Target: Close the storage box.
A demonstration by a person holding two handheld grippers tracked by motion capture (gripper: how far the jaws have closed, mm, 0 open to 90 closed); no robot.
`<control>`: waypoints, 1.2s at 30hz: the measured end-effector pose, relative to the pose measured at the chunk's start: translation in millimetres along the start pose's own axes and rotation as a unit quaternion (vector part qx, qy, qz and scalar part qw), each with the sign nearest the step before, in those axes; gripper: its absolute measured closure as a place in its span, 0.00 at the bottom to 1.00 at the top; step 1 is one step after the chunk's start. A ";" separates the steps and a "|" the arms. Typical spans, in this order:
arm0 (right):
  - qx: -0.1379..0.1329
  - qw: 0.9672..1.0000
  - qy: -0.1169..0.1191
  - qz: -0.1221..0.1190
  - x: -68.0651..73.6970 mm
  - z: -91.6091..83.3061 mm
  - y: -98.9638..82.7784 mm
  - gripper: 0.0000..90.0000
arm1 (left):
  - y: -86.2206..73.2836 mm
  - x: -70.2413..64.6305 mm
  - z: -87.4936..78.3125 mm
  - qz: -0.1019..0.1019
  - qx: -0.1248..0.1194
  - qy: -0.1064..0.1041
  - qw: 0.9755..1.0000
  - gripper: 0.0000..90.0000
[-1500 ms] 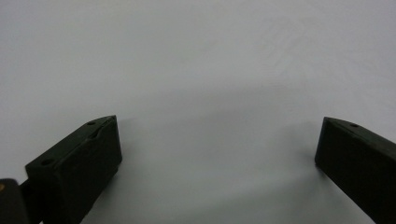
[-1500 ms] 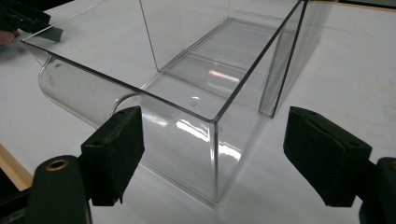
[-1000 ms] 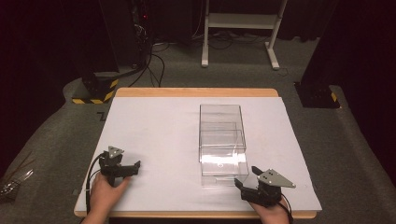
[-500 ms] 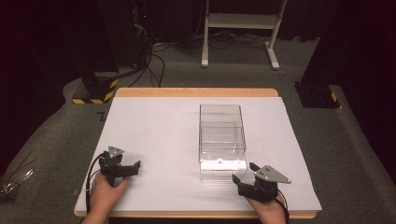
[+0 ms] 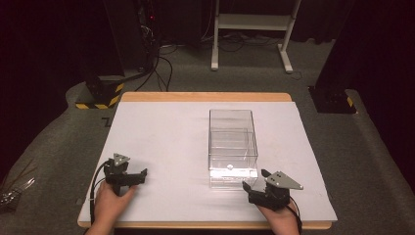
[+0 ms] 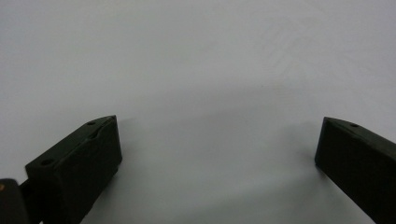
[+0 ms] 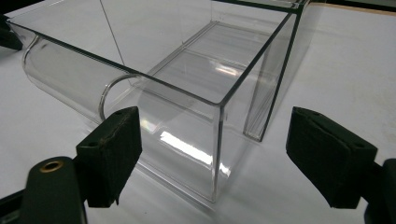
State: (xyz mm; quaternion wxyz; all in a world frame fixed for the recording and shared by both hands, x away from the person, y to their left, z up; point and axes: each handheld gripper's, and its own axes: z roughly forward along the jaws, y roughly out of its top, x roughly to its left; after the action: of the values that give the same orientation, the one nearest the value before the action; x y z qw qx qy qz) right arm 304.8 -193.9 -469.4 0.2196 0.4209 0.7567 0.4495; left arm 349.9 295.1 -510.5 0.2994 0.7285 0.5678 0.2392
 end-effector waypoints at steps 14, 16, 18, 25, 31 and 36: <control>0.002 1.000 -0.002 0.009 -8.0 10.3 5.8 0.20 | 0.0 0.0 0.0 0.000 0.000 0.000 1.000 0.01; 0.003 1.000 -0.002 0.010 -9.5 12.0 7.0 0.20 | 0.0 0.0 0.0 0.000 0.000 0.000 1.000 0.01; 0.003 1.000 -0.002 0.013 -10.5 13.5 7.8 0.20 | 0.0 0.0 0.0 0.000 0.000 0.000 1.000 0.01; 0.005 1.000 -0.004 0.018 -14.8 19.0 11.4 0.20 | 0.0 -0.1 0.0 0.000 0.000 0.000 1.000 0.01; 0.004 1.000 -0.004 0.026 -18.6 24.7 14.3 0.20 | 0.0 0.0 0.0 0.000 0.000 0.000 1.000 0.01; 0.004 1.000 -0.006 0.029 -21.7 29.5 17.2 0.19 | 0.0 0.0 0.0 0.000 0.000 0.000 1.000 0.01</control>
State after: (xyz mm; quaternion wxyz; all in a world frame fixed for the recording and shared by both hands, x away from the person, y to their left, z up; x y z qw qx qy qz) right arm 345.3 -193.3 -470.3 0.2090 0.4460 0.7448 0.4501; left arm 349.9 295.1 -510.5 0.2993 0.7286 0.5677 0.2393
